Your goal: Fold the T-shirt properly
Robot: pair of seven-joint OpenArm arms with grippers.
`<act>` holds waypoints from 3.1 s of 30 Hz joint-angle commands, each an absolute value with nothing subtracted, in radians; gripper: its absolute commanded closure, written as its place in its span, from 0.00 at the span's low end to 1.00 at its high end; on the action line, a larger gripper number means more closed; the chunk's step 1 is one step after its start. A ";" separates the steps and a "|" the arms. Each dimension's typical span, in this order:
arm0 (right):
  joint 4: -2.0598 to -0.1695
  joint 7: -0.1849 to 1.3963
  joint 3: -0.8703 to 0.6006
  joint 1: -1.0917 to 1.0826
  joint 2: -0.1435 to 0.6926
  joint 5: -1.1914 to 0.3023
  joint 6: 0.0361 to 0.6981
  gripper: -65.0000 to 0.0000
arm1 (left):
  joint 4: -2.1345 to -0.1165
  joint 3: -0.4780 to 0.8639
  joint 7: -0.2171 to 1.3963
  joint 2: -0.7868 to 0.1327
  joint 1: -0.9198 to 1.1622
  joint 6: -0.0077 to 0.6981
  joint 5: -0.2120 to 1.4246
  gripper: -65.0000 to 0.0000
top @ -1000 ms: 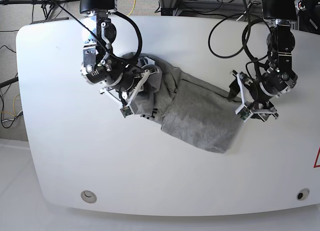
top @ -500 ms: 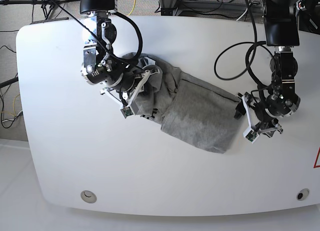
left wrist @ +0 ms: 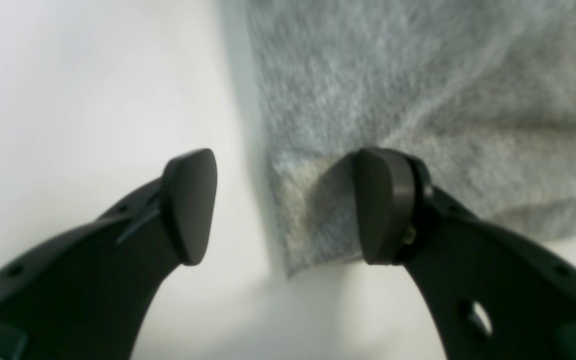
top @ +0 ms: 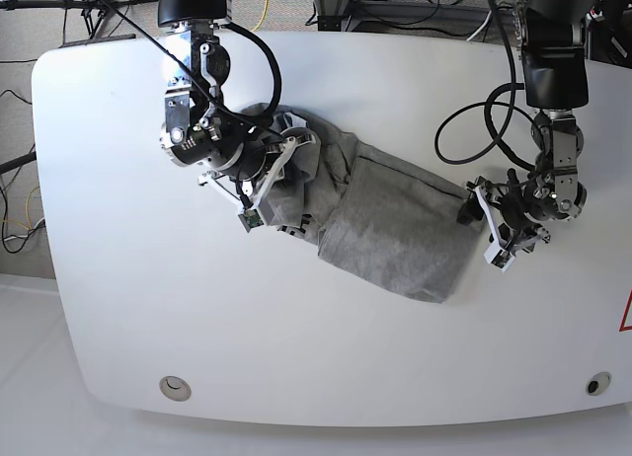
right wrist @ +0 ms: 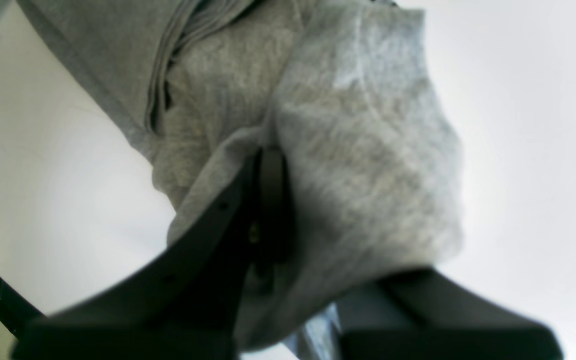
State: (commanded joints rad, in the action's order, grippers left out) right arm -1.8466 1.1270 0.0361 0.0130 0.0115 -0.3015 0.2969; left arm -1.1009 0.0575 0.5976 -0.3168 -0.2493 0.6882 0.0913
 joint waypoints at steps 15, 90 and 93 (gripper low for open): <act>-1.848 1.127 0.036 0.013 0.012 -0.303 0.297 1.00 | -1.072 0.058 0.601 -0.315 -0.182 0.688 -0.010 1.00; -1.833 1.178 0.102 -0.142 -0.067 -0.381 0.297 1.00 | -1.153 0.061 0.730 -0.343 0.165 0.696 -0.124 1.00; -1.790 1.176 0.145 -0.176 -0.079 -0.381 0.297 1.00 | -1.153 0.061 0.730 -0.341 0.166 0.696 -0.124 1.00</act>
